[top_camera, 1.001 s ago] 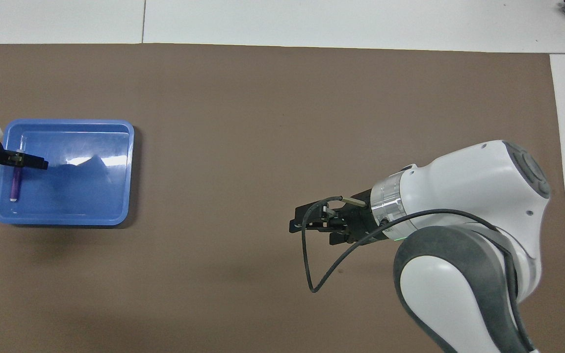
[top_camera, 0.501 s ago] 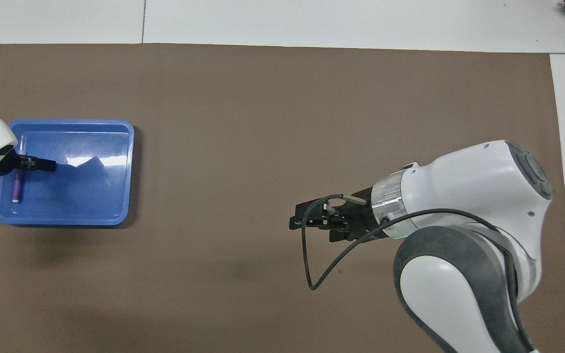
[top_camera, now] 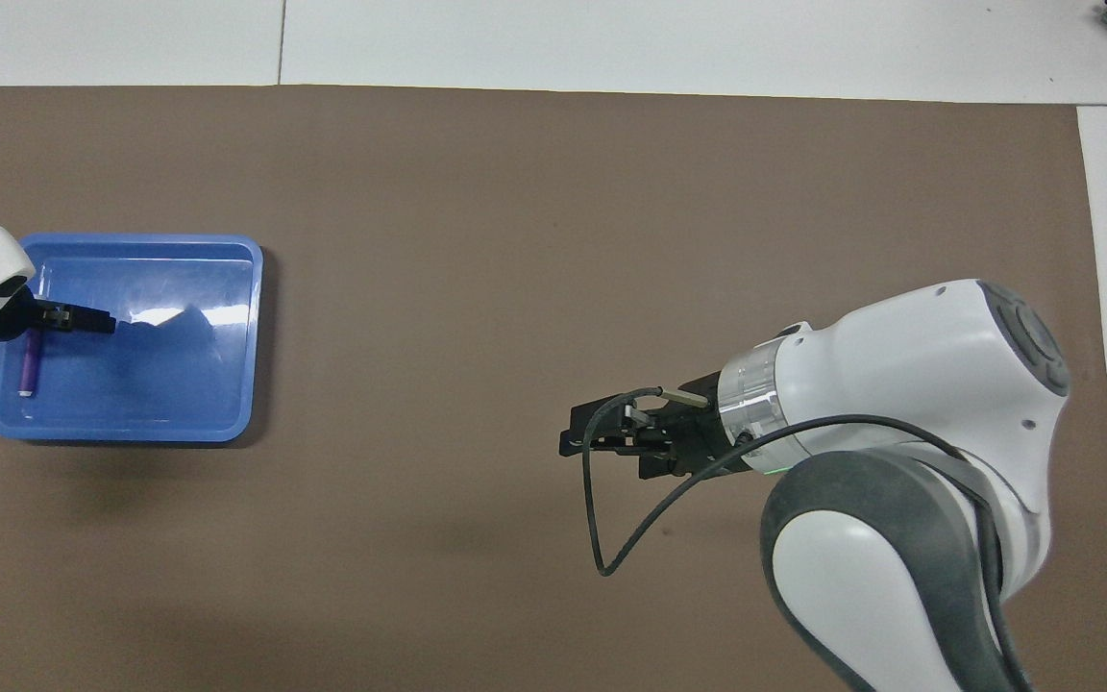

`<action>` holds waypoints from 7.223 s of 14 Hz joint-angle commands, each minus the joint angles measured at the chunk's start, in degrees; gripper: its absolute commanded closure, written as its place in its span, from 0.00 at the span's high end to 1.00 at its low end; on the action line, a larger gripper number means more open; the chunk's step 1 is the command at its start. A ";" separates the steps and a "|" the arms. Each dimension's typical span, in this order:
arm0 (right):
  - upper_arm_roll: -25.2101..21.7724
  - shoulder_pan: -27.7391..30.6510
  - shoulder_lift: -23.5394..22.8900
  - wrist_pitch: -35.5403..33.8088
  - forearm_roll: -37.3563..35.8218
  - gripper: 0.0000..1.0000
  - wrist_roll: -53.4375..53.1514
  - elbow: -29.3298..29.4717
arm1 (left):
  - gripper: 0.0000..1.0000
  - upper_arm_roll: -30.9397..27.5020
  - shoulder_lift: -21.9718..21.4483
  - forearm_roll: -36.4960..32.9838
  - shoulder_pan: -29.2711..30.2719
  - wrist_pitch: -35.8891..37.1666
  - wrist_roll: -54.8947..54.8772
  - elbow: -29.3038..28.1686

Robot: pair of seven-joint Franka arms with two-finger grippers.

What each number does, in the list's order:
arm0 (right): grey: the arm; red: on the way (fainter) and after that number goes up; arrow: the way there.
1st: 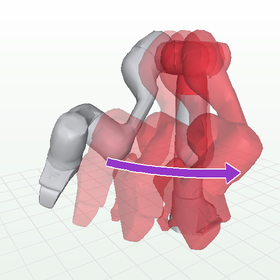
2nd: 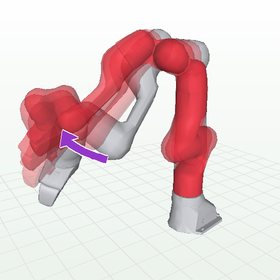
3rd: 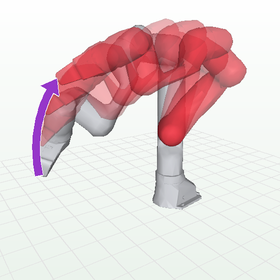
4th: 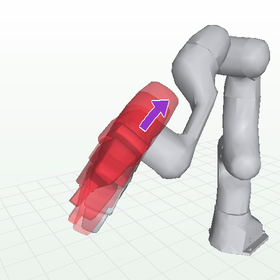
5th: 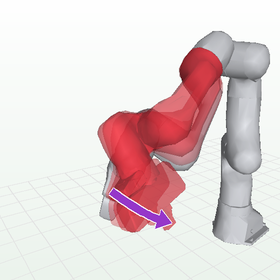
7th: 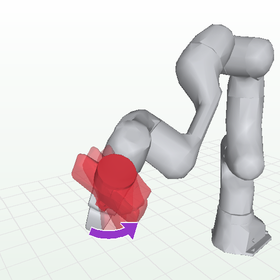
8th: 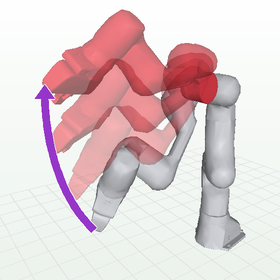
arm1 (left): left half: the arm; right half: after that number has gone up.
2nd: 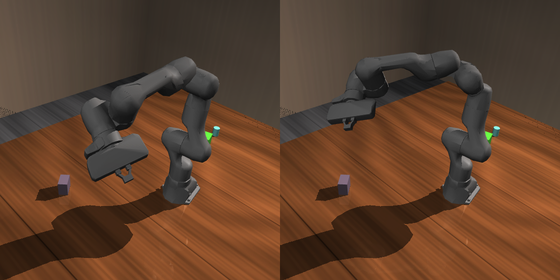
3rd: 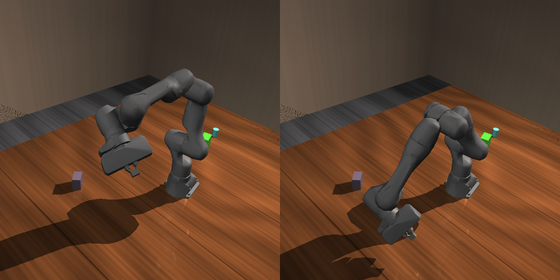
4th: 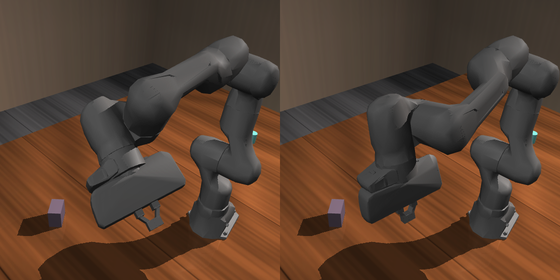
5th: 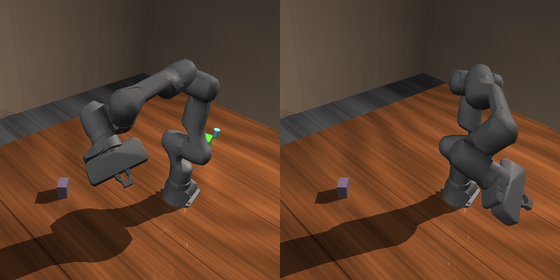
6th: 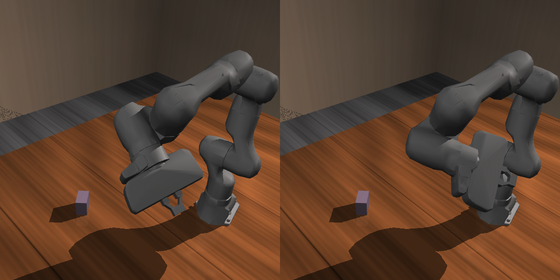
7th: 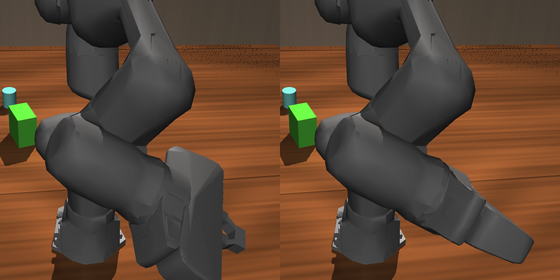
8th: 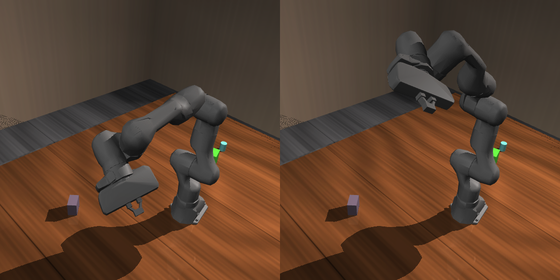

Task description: Transfer and insert pens with both arms

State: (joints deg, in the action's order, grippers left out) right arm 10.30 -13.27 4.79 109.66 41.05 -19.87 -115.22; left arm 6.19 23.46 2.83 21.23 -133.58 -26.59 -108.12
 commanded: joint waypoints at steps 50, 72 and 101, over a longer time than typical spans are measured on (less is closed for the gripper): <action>0.42 -1.15 0.57 4.07 0.96 1.00 -0.25 -0.45 | 1.00 -1.97 -2.98 -1.07 -1.29 -0.10 7.61 -3.94; 0.42 -2.73 0.83 3.63 -1.68 1.00 -0.16 -0.62 | 0.00 -1.79 -3.33 -0.81 -4.27 10.43 17.25 3.53; 1.21 -21.44 -2.42 38.33 9.13 1.00 -29.00 2.54 | 0.00 0.85 -36.29 31.71 -22.01 26.53 114.98 -12.63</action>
State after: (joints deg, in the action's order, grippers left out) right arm 11.40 -33.56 3.83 144.92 48.53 -49.15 -114.18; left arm 7.81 -10.08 33.52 1.47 -105.74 84.56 -117.58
